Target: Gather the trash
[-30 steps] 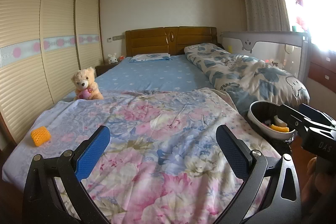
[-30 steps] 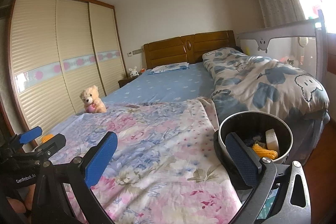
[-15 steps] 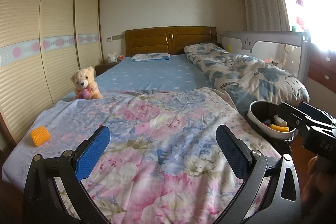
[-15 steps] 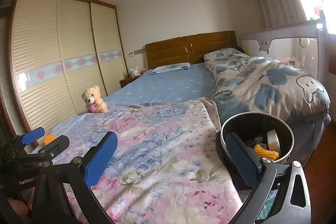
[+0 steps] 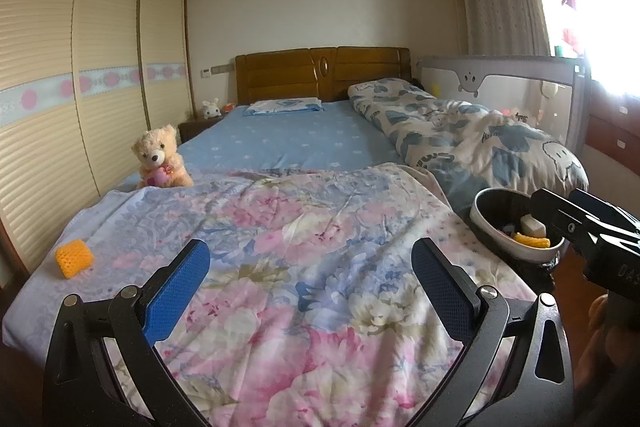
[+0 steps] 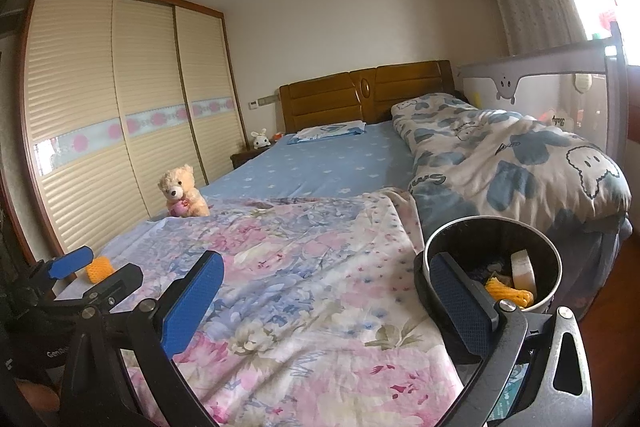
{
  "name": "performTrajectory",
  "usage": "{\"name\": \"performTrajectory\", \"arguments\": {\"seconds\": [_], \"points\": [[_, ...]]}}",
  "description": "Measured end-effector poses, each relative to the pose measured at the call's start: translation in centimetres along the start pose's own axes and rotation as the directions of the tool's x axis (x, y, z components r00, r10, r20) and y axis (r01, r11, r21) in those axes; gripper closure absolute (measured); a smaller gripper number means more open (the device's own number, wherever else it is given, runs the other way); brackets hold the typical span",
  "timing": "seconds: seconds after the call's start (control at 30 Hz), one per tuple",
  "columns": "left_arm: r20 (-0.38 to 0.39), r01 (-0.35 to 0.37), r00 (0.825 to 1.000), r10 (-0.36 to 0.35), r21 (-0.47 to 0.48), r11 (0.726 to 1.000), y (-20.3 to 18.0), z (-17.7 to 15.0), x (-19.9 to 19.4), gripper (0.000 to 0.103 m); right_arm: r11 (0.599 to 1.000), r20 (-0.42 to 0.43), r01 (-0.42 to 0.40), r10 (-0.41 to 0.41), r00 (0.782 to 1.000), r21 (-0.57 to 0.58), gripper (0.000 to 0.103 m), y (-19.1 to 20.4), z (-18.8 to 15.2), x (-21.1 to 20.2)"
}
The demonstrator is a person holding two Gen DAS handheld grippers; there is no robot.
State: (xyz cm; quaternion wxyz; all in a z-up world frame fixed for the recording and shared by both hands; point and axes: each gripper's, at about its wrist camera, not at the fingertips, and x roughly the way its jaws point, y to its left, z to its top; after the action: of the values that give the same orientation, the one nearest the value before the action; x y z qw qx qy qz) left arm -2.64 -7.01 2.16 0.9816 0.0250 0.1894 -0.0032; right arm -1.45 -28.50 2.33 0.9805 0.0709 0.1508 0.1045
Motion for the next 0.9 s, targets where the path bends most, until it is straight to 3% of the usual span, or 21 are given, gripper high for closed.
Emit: {"name": "performTrajectory", "arguments": {"seconds": [0.9], "points": [[-0.012,0.007,1.0,-0.007,0.002,1.0,-0.16,-0.61,0.47,0.0,1.0,-0.006,-0.005,0.005,1.0,0.001,0.0,0.31,0.05,0.1]]}}
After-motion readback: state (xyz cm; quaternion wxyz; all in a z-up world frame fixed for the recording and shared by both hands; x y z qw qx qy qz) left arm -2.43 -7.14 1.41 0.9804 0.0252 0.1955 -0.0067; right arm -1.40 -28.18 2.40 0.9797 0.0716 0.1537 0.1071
